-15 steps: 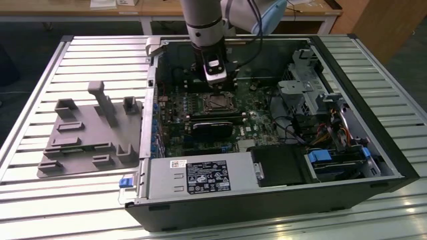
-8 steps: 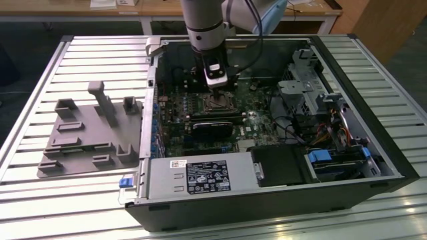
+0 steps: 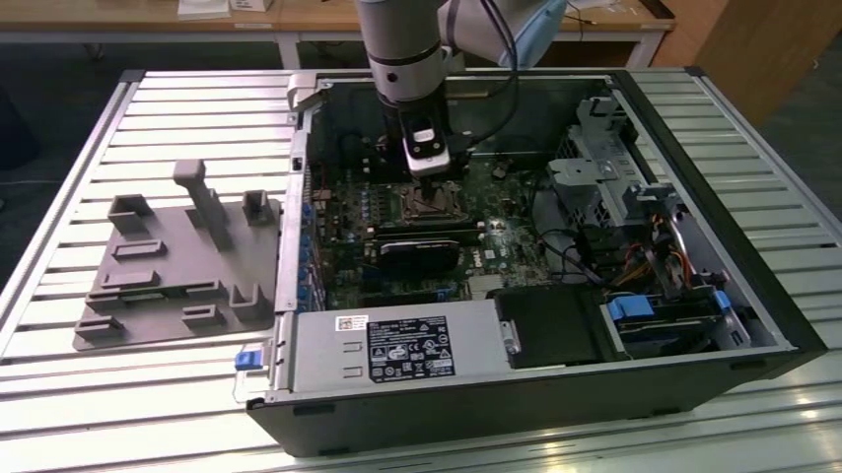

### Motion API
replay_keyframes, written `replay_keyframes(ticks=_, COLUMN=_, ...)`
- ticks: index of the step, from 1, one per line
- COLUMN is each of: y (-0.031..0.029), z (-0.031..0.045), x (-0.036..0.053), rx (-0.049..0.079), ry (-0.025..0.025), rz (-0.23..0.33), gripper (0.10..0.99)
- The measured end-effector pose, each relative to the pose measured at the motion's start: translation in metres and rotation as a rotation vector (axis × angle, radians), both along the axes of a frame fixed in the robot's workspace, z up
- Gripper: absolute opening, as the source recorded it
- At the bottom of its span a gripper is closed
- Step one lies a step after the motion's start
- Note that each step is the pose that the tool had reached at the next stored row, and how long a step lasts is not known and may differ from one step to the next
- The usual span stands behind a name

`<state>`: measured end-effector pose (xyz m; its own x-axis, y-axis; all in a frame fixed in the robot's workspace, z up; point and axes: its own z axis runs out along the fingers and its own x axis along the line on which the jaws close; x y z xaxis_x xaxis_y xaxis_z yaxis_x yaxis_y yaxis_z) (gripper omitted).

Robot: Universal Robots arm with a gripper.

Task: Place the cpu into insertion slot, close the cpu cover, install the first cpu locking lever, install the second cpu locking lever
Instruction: 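Install the first cpu locking lever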

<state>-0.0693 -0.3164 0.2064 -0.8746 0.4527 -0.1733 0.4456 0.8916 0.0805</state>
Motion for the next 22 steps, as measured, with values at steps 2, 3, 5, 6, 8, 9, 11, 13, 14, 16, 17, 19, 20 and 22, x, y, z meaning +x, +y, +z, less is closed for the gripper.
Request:
replay_keyframes(ticks=2, y=0.0000, z=-0.0001, x=0.0001, rx=-0.006, ry=0.0007, rz=0.007, gripper=0.106)
replay_keyframes(ticks=3, y=0.0000, z=-0.0001, x=0.0000, rx=-0.012, ry=0.0020, rz=0.015, gripper=0.106)
replay_keyframes(ticks=5, y=0.0000, z=-0.0002, x=0.0000, rx=-0.026, ry=0.0054, rz=0.031, gripper=0.106)
replay_keyframes(ticks=6, y=0.0000, z=-0.0003, x=0.0000, rx=-0.034, ry=0.0073, rz=0.040, gripper=0.106)
replay_keyframes(ticks=8, y=0.0000, z=-0.0003, x=0.0001, rx=-0.042, ry=0.0085, rz=0.061, gripper=0.106)
replay_keyframes(ticks=9, y=-0.0001, z=-0.0002, x=0.0000, rx=-0.043, ry=0.0085, rz=0.073, gripper=0.106)
replay_keyframes(ticks=11, y=0.0000, z=-0.0003, x=0.0000, rx=-0.044, ry=0.0079, rz=0.101, gripper=0.106)
replay_keyframes(ticks=13, y=0.0000, z=-0.0002, x=0.0000, rx=-0.045, ry=0.0074, rz=0.131, gripper=0.106)
replay_keyframes(ticks=14, y=0.0000, z=-0.0003, x=0.0000, rx=-0.045, ry=0.0071, rz=0.145, gripper=0.106)
replay_keyframes(ticks=16, y=0.0001, z=-0.0004, x=0.0001, rx=-0.049, ry=0.0077, rz=0.172, gripper=0.106)
replay_keyframes(ticks=17, y=0.0001, z=-0.0005, x=0.0001, rx=-0.053, ry=0.0087, rz=0.186, gripper=0.106)
replay_keyframes(ticks=19, y=0.0000, z=-0.0006, x=0.0000, rx=-0.060, ry=0.0104, rz=0.212, gripper=0.106)
replay_keyframes(ticks=20, y=0.0000, z=-0.0006, x=0.0000, rx=-0.063, ry=0.0109, rz=0.225, gripper=0.106)
replay_keyframes(ticks=22, y=0.0000, z=-0.0007, x=0.0000, rx=-0.066, ry=0.0110, rz=0.249, gripper=0.106)
